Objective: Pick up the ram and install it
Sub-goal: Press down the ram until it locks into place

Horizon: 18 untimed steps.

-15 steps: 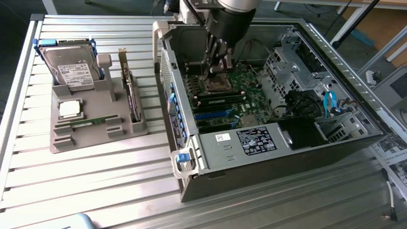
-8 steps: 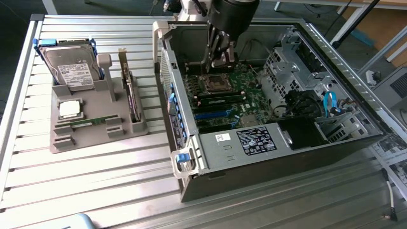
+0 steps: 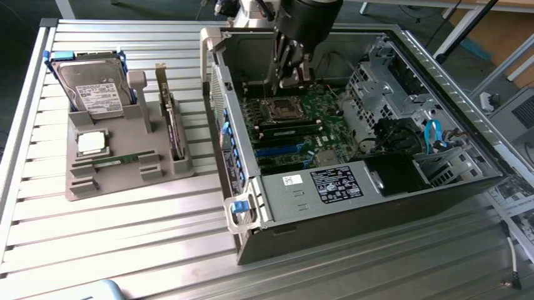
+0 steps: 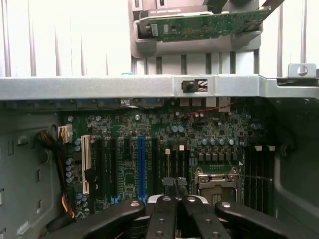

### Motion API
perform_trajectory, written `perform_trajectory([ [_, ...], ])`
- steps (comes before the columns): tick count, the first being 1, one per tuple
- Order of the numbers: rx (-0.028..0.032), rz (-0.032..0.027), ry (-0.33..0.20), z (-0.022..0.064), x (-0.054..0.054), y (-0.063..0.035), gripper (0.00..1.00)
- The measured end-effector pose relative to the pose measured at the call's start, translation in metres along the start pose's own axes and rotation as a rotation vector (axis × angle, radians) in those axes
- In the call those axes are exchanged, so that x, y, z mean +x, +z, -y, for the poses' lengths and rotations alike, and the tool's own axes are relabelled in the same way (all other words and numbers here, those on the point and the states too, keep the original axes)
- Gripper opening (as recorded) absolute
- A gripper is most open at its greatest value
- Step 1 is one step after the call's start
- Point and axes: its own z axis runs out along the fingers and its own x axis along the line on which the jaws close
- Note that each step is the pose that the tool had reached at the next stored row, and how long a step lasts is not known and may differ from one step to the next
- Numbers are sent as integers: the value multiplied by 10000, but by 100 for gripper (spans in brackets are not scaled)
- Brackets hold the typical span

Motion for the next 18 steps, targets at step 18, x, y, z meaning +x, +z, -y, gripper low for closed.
perform_trajectory([
  [18,0,0,0,650,-8,-4,11],
])
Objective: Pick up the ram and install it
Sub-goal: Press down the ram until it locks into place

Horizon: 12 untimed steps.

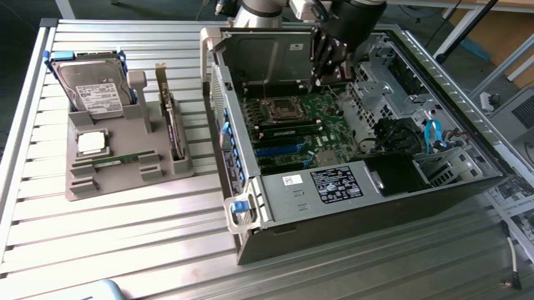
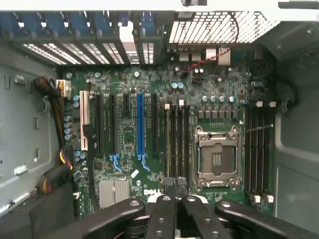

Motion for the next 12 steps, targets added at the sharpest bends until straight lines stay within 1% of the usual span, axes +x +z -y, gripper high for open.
perform_trajectory([
  [2,-1,-1,-1,32,0,-1,11],
  [12,0,-1,0,33,-1,-1,11],
])
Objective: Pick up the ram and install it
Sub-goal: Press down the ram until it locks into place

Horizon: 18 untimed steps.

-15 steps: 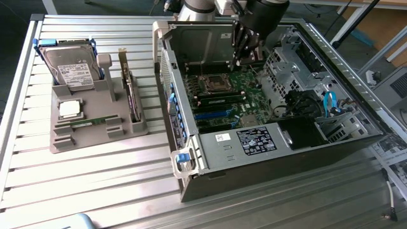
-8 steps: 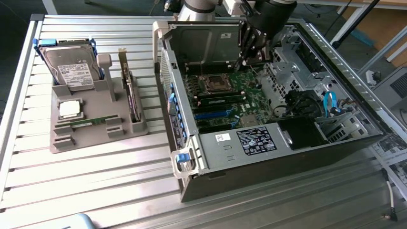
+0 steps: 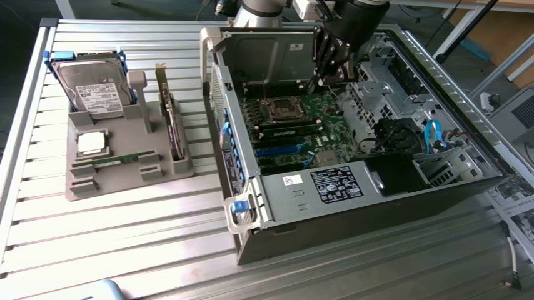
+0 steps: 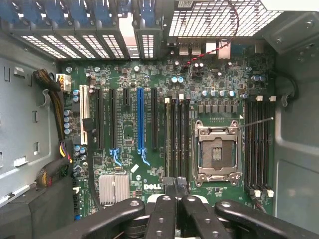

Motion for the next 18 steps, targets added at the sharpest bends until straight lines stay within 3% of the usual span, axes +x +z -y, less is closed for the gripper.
perform_trajectory([
  [8,2,1,80,0,0,0,11],
  [18,31,7,1074,0,0,0,11],
])
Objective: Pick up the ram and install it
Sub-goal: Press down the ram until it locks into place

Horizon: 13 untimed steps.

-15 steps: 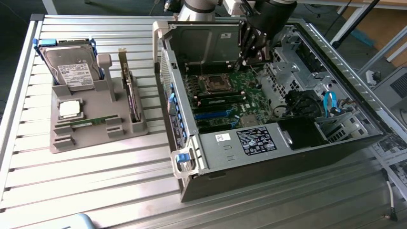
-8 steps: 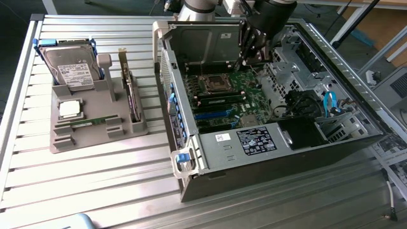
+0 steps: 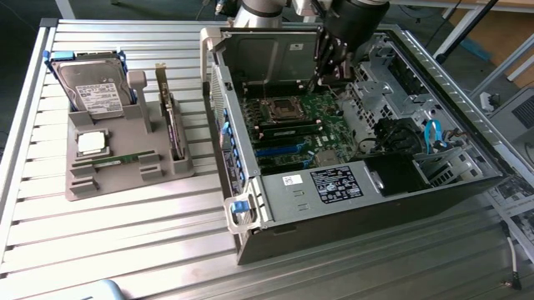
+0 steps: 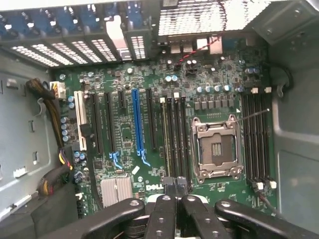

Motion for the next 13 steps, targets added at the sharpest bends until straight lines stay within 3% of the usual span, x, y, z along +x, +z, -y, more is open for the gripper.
perform_trajectory([
  [13,50,11,1747,0,0,0,11],
])
